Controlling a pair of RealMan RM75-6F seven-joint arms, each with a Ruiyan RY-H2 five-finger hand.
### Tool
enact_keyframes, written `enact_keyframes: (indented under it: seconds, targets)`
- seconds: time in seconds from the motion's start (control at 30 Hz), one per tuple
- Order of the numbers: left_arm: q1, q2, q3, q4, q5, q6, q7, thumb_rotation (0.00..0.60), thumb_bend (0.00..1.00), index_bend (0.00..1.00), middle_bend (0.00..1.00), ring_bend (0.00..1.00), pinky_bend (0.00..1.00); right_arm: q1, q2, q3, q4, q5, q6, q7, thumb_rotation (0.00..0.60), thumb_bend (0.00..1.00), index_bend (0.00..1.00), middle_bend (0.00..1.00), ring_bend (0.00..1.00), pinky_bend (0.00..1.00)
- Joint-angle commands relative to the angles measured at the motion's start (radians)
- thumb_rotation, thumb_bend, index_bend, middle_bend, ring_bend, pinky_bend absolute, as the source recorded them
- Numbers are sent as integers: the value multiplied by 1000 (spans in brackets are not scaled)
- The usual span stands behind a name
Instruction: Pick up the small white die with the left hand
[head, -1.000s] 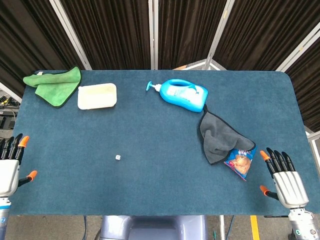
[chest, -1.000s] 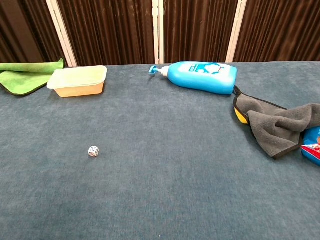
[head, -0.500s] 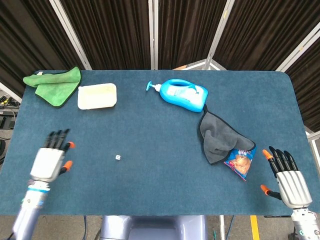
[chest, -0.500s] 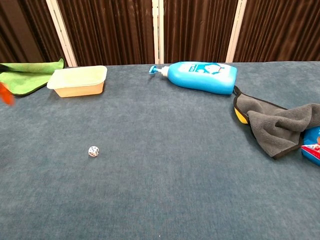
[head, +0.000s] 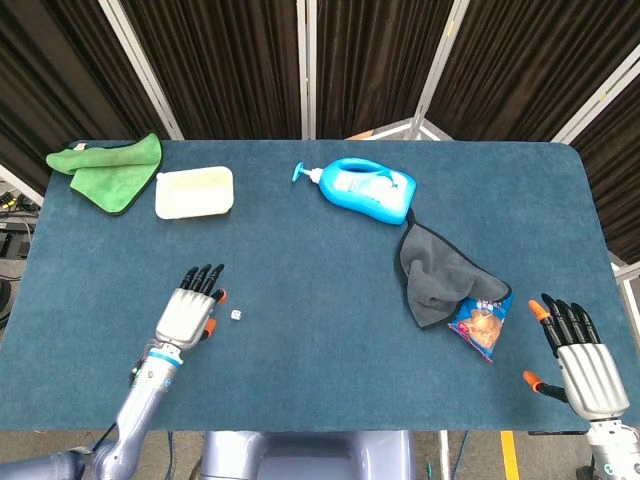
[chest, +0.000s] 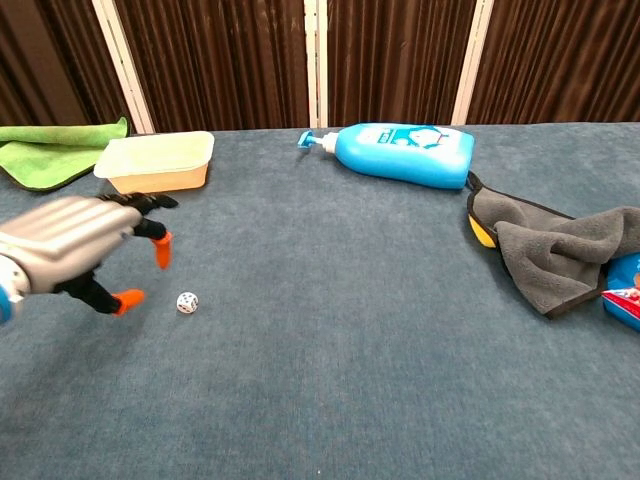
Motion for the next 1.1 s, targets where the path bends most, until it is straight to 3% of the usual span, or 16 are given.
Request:
enact_keyframes:
  seconds: [0.03, 0.37, 1.1]
  targets:
    - [-19, -32, 1, 25, -27, -7, 17, 600, 388, 414, 0, 0, 85, 0, 0, -1, 0, -3, 1, 2, 600, 36, 104, 0, 0, 0]
    - [-58, -100, 4, 90, -75, -4, 34, 600, 435, 432, 0, 0, 86, 2, 2, -4, -2, -13, 2, 17, 600, 36, 104, 0, 0, 0]
    - [-101, -143, 20, 147, -128, -18, 15, 600, 436, 407, 0, 0, 86, 5, -2, -11, -4, -27, -1, 10, 600, 35, 104, 0, 0, 0]
